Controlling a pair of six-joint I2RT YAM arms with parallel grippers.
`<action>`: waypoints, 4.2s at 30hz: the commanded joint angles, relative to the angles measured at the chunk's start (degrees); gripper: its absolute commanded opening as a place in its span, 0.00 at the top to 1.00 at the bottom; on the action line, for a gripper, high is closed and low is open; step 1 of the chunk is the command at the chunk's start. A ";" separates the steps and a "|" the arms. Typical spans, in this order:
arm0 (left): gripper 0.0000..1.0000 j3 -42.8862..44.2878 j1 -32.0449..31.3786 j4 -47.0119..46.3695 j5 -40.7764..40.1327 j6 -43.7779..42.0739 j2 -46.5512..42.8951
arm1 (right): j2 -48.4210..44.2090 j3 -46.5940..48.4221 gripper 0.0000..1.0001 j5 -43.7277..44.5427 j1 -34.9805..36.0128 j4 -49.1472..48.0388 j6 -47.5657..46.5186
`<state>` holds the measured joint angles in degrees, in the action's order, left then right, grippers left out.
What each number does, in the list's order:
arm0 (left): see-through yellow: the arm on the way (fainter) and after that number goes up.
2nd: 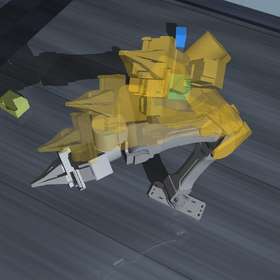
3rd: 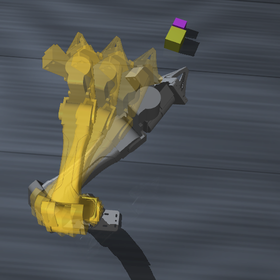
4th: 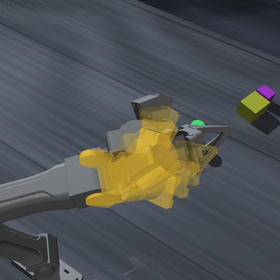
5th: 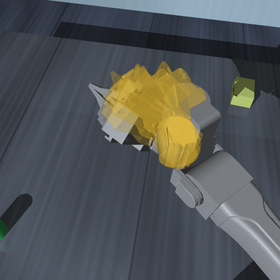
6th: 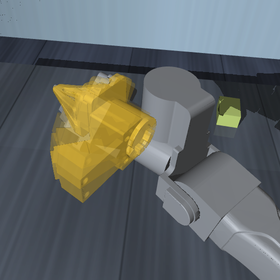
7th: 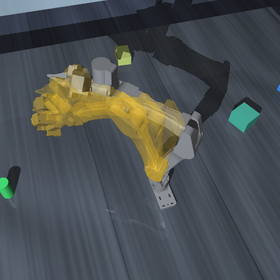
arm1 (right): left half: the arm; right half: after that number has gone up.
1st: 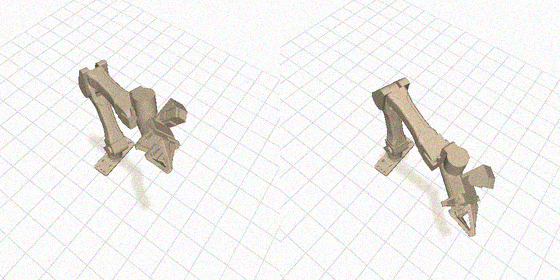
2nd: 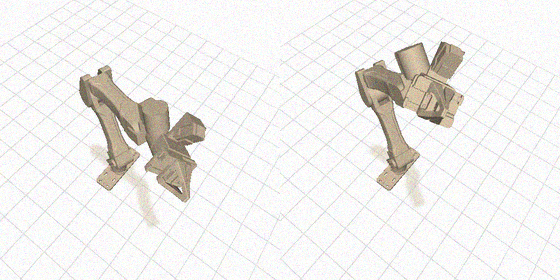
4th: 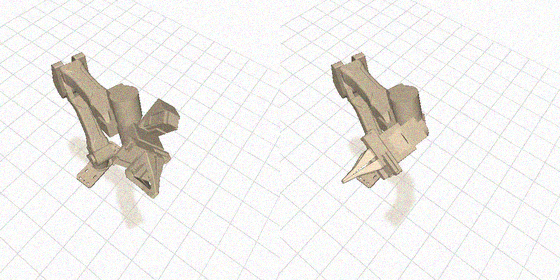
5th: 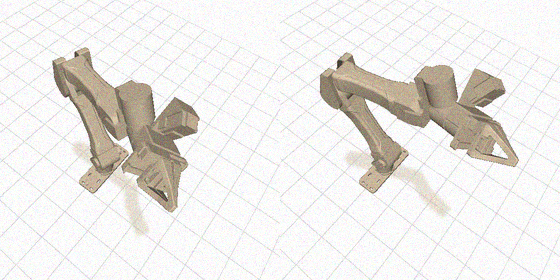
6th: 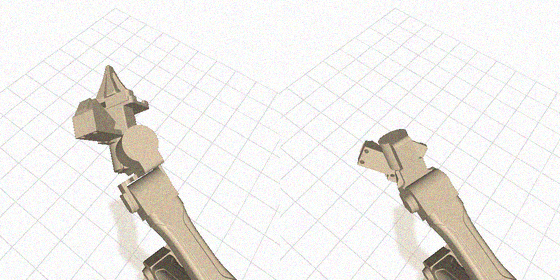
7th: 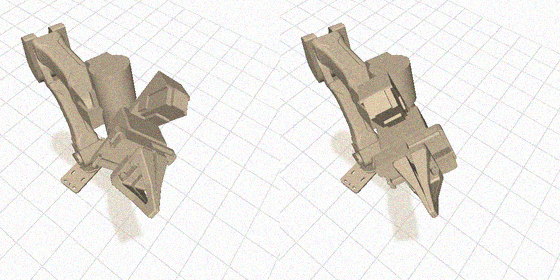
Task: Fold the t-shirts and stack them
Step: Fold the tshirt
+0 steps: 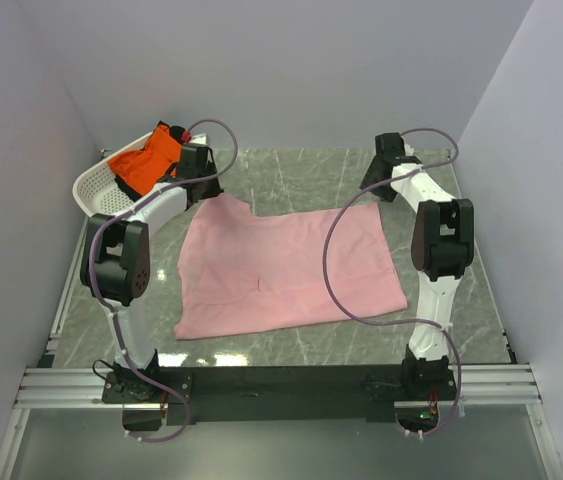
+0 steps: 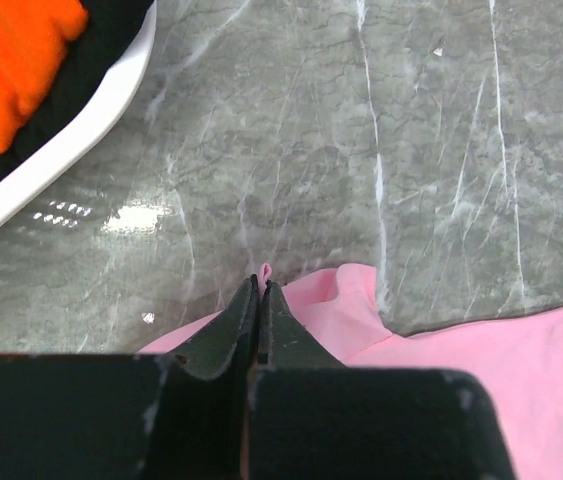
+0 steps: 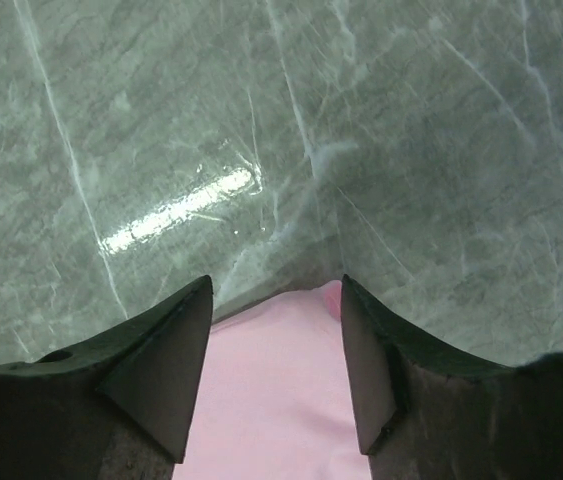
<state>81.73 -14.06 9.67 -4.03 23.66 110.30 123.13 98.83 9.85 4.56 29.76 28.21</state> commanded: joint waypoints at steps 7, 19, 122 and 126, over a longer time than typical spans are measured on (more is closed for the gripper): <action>0.99 0.09 -0.17 -0.36 0.78 -0.81 -3.25 | 1.24 1.99 0.46 0.88 -0.34 1.54 0.53; 0.99 0.35 -0.17 0.00 0.96 -1.07 -3.08 | 2.29 2.69 0.49 2.11 -0.43 2.85 0.89; 0.17 -48.16 -23.38 11.78 -12.40 21.78 -64.17 | -64.06 -54.44 0.43 6.06 3.17 0.48 0.97; 0.14 -47.81 -23.20 6.25 -12.75 20.64 -54.42 | -63.98 -54.70 0.43 3.17 10.28 -2.24 2.11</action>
<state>33.04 -37.32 21.65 -16.01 46.00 51.40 59.59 42.22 14.85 10.74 29.63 29.10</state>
